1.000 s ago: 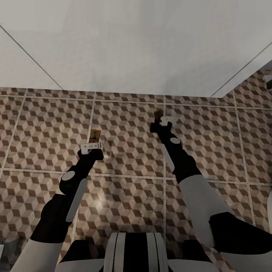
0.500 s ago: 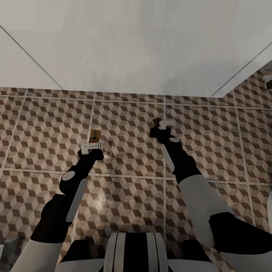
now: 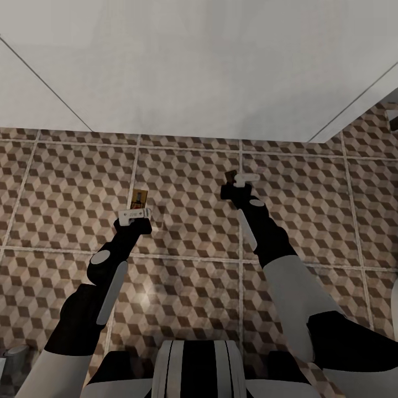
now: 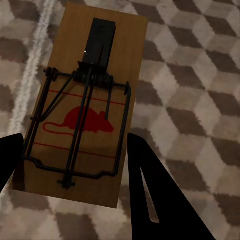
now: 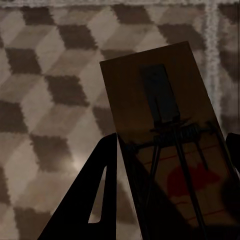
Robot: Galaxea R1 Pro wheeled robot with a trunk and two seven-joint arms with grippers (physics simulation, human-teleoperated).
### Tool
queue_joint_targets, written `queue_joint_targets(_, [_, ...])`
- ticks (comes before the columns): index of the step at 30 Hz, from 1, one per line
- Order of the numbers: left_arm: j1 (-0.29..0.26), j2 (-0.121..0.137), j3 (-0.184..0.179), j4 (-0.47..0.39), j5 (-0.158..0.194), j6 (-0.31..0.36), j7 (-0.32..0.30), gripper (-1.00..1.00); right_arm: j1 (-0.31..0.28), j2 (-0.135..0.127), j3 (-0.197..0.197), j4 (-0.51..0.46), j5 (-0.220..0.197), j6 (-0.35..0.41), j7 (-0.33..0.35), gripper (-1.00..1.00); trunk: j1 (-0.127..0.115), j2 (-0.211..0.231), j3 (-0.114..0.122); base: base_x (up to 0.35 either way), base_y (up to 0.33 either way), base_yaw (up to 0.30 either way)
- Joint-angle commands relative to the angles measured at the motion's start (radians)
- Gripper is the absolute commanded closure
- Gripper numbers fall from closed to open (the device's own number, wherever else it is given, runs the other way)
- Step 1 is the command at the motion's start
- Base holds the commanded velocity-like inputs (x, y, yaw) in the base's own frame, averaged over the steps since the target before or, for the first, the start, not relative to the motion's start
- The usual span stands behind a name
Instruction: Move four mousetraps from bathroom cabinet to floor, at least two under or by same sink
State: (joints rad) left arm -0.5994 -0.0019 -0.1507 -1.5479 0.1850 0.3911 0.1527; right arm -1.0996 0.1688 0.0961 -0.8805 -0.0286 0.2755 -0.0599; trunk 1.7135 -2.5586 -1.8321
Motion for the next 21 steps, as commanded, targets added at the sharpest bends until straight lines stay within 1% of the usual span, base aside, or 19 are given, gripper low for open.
queue_joint_targets(1, [0.000, 0.000, -0.002, -0.001, 0.007, 0.005, 0.010, 1.00, 0.000, -0.001, 0.003, -0.005, -0.005, 0.005, -0.004, 1.00, 0.000, 0.000, -0.001, 0.000, 0.000, 0.000])
queue_joint_targets(16, [0.000, 0.000, -0.001, -0.001, 0.007, 0.005, 0.010, 1.00, 0.000, -0.003, 0.002, -0.040, -0.002, 0.010, -0.006, 1.00, 0.000, 0.000, -0.001, 0.000, 0.000, 0.000])
queue_joint_targets(18, [0.000, 0.000, -0.001, -0.001, 0.007, 0.005, 0.010, 1.00, 0.000, -0.004, 0.002, -0.042, -0.002, 0.010, -0.006, 1.00, 0.000, 0.000, -0.001, 0.000, 0.000, 0.000])
queue_joint_targets(21, [0.000, 0.000, -0.001, -0.001, 0.007, 0.005, 0.010, 1.00, 0.000, -0.014, 0.002, -0.043, -0.002, 0.010, -0.006, 1.00, 0.000, 0.000, -0.001, 0.000, 0.000, 0.000])
